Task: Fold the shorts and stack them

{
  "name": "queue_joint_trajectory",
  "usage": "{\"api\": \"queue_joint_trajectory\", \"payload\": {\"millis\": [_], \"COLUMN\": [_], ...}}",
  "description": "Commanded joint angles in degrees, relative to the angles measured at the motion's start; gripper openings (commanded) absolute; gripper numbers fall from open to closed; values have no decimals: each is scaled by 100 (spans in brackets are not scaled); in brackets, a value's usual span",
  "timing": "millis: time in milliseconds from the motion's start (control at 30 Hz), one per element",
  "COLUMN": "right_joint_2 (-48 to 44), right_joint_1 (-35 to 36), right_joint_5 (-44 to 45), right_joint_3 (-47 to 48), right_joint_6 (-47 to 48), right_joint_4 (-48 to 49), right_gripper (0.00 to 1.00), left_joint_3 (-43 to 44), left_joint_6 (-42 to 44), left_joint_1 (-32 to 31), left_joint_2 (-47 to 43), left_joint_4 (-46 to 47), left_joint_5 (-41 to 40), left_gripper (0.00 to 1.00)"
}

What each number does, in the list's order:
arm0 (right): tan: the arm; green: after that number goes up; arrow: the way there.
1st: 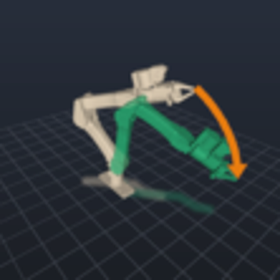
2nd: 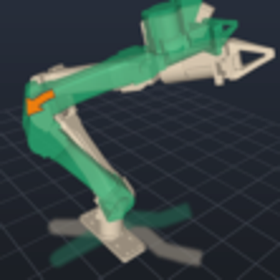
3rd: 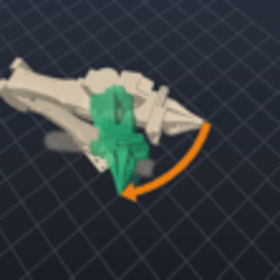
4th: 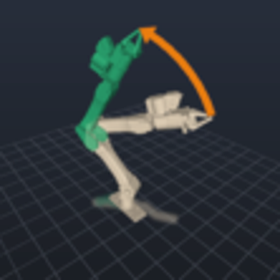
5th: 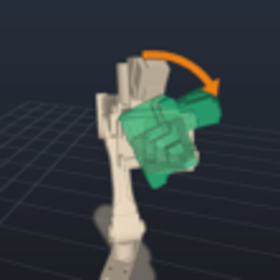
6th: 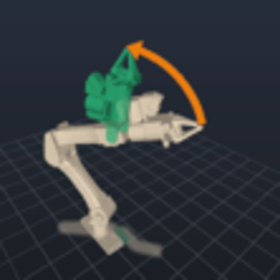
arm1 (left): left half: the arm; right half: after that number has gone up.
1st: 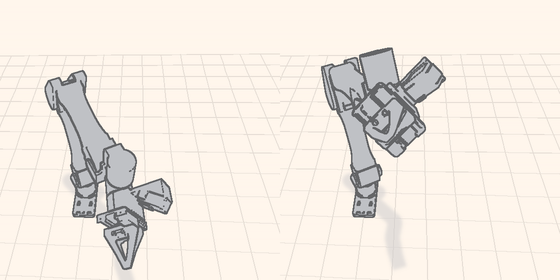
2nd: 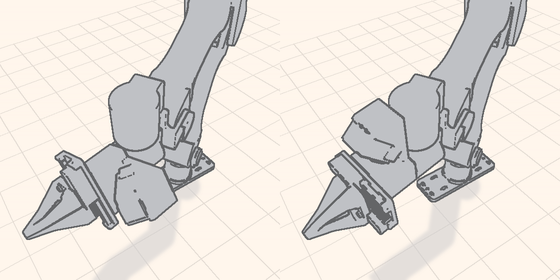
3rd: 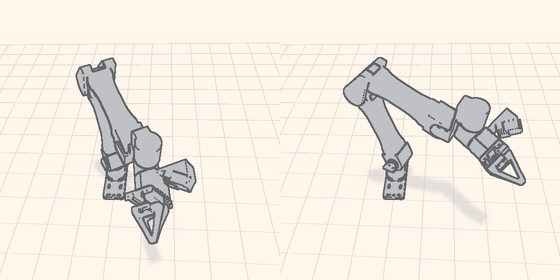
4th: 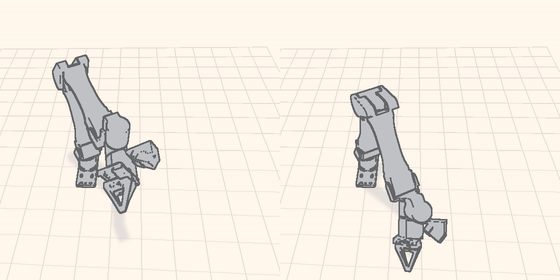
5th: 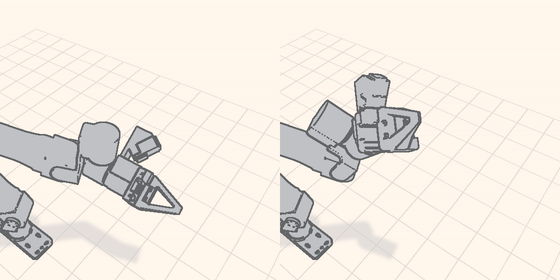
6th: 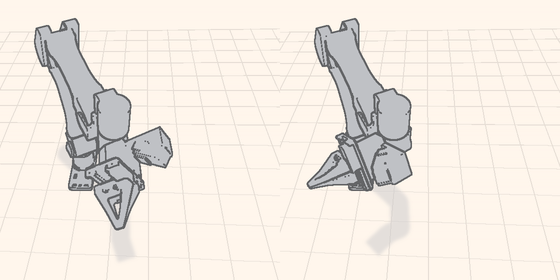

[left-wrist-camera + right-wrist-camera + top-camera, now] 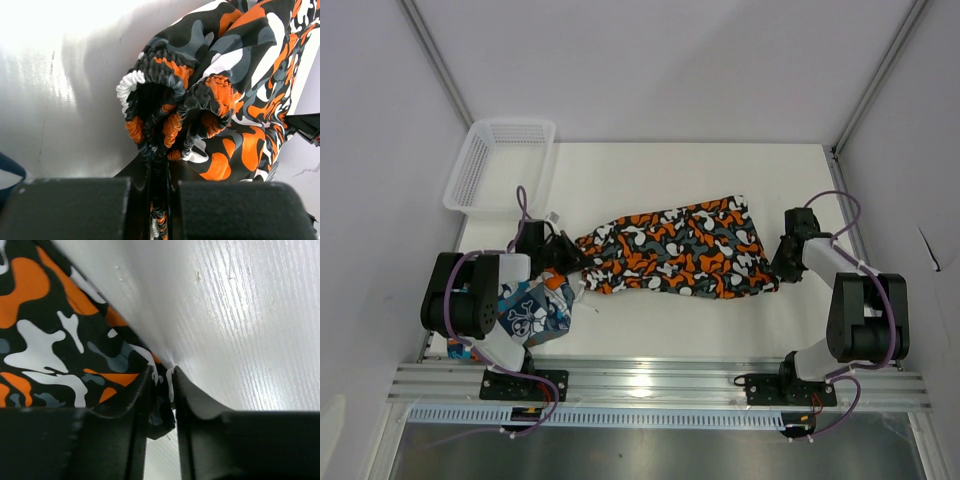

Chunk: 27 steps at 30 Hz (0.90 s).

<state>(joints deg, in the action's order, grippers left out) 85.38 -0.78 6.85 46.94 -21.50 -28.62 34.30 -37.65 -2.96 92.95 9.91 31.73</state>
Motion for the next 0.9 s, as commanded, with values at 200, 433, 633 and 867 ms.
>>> {"api": "queue_joint_trajectory", "payload": {"millis": [200,433,633,867], "right_joint_2": [-109,-259,-338,-1032], "right_joint_1": [-37,349,815,2692], "right_joint_5": [-262,-1299,-2740,-1463], "right_joint_3": [894,1011,318,-781], "right_joint_6": [163,50,-1039,-1972], "right_joint_4": [216,1261,2799,4292], "right_gripper": [52,46,0,0], "left_joint_3": [15,155,436,946], "left_joint_6": [196,302,56,-76], "left_joint_1": [-2,-108,-205,-222], "left_joint_2": [-119,-189,-496,-936], "left_joint_4": [275,3,-681,-1650], "left_joint_5": [80,-52,-333,-791], "left_gripper": [0,0,0,0]}}
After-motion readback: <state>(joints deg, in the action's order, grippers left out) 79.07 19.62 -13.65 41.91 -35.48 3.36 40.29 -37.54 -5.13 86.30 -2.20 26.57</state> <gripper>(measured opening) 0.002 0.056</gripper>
